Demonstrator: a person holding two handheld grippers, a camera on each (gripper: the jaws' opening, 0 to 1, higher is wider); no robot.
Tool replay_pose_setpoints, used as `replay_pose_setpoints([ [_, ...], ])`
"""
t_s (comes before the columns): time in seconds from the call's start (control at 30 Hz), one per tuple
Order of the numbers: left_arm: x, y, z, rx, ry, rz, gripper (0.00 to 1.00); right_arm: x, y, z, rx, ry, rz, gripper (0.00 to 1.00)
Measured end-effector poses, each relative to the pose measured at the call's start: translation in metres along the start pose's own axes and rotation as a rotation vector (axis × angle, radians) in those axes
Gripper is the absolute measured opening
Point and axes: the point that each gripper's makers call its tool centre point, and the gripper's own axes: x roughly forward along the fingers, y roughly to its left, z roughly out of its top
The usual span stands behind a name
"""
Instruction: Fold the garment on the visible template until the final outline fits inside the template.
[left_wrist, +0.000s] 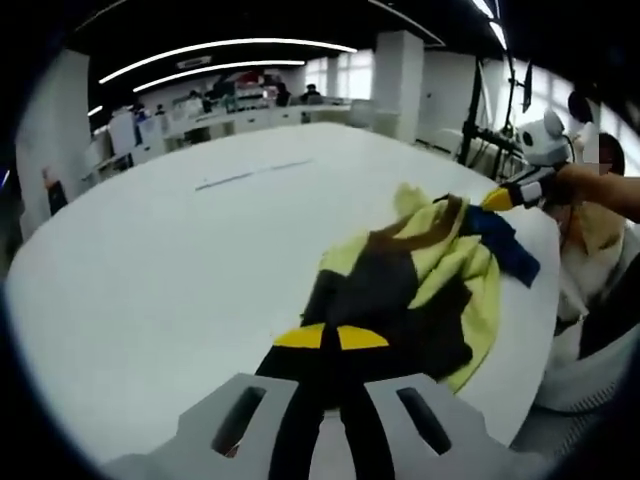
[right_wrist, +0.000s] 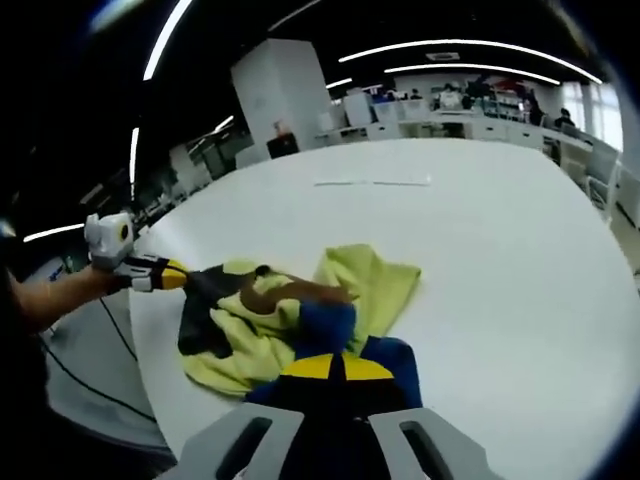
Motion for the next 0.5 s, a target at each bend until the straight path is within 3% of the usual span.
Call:
replay_pose_setpoints([
  [0.2,-0.01,0.004,0.026,-0.045,-0.074,0.026,0.0,-0.011,0.002,0.02,-0.011,-0.043,-0.002,0.0],
  [0.5,-0.024,0.006,0.072,-0.047,-0.192,0.073,0.0,-0.028,0.007,0.06,-0.063,-0.118,-0.009,0.0],
])
